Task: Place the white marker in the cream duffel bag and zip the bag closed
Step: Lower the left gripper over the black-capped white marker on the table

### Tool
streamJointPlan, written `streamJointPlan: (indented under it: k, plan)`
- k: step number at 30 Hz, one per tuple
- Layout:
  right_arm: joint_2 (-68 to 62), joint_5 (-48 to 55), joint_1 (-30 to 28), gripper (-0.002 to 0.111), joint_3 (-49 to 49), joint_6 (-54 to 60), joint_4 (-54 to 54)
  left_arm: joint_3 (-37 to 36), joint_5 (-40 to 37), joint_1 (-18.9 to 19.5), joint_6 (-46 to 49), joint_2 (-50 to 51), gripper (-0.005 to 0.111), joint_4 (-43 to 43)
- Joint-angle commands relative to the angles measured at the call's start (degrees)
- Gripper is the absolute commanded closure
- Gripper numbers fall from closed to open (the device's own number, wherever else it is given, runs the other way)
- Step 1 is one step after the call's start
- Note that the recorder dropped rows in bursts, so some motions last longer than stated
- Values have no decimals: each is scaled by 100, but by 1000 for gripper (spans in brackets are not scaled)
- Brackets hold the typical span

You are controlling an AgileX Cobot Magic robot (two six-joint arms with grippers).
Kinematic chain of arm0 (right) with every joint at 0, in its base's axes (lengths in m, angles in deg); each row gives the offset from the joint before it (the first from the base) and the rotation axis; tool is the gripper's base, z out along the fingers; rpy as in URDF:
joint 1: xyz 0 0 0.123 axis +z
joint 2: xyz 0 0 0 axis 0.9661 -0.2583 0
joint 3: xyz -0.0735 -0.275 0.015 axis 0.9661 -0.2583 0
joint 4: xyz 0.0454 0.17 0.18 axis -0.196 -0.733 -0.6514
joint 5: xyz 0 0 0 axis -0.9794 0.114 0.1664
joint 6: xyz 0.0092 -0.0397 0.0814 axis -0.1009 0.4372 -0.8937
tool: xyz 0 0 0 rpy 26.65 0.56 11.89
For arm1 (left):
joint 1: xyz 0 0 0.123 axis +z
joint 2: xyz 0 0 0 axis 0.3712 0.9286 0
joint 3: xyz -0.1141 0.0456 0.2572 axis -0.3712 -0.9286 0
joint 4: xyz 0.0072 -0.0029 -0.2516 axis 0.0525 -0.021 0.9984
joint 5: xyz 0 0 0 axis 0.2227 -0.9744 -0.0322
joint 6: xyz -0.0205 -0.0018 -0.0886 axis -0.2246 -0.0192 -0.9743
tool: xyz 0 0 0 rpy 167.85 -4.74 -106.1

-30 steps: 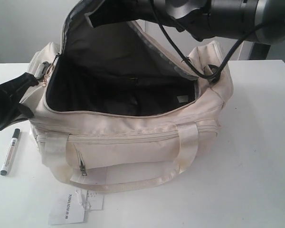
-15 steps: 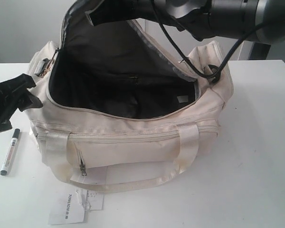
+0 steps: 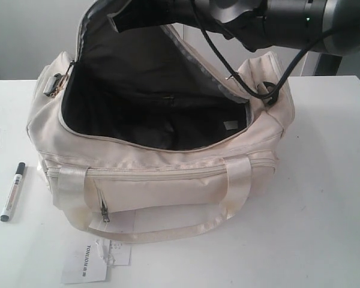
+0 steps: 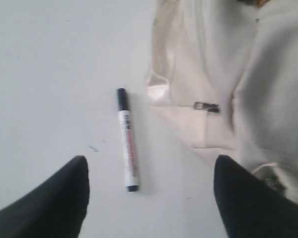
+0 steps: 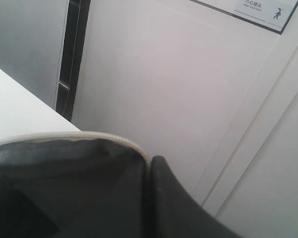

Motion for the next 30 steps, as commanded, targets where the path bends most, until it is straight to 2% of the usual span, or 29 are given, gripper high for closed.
streamJointPlan:
  k: [1, 2, 3, 4, 5, 10, 12, 14, 15, 18, 21, 24, 30]
  plan:
    - [121, -183, -65, 108, -15, -26, -27, -16, -813, 8, 6, -164, 58, -1249]
    - [121, -183, -65, 108, -15, -26, -27, -74, -765, 8, 6, -115, 75, -1436]
    - [121, -183, -65, 108, -15, -26, -27, -73, -731, 8, 6, -81, 84, -1464]
    - [121, -183, -65, 108, -15, -26, -27, -73, -710, 8, 6, 81, 101, -1426]
    - [121, -183, -65, 108, -15, -26, -27, -73, -696, 8, 6, 175, 107, -1426]
    - [121, -183, -65, 108, -15, -26, -27, 107, -791, 8, 65, 1226, 106, -830]
    - [121, -183, -65, 108, -15, -26, -27, 200, -775, 8, 65, 1446, 97, -644]
    - [121, -183, -65, 108, -15, -26, -27, 254, -639, 80, 50, 1645, 83, -504]
    - [121, -183, -65, 108, -15, -26, -27, 266, -520, 294, -49, 1787, 74, -326]
    - [121, -183, -65, 108, -15, -26, -27, 266, -235, 757, 55, 1961, 64, 329]
    - [121, -183, -65, 108, -15, -26, -27, 266, 15, 1023, 672, 2099, 60, 1069]
    - [121, -183, -65, 108, -15, -26, -27, 266, 101, 1078, 1403, 2222, 59, 1816]
    - [121, -172, -65, 108, -15, -26, -27, 266, 101, 1093, 1927, 2566, 59, 2145]
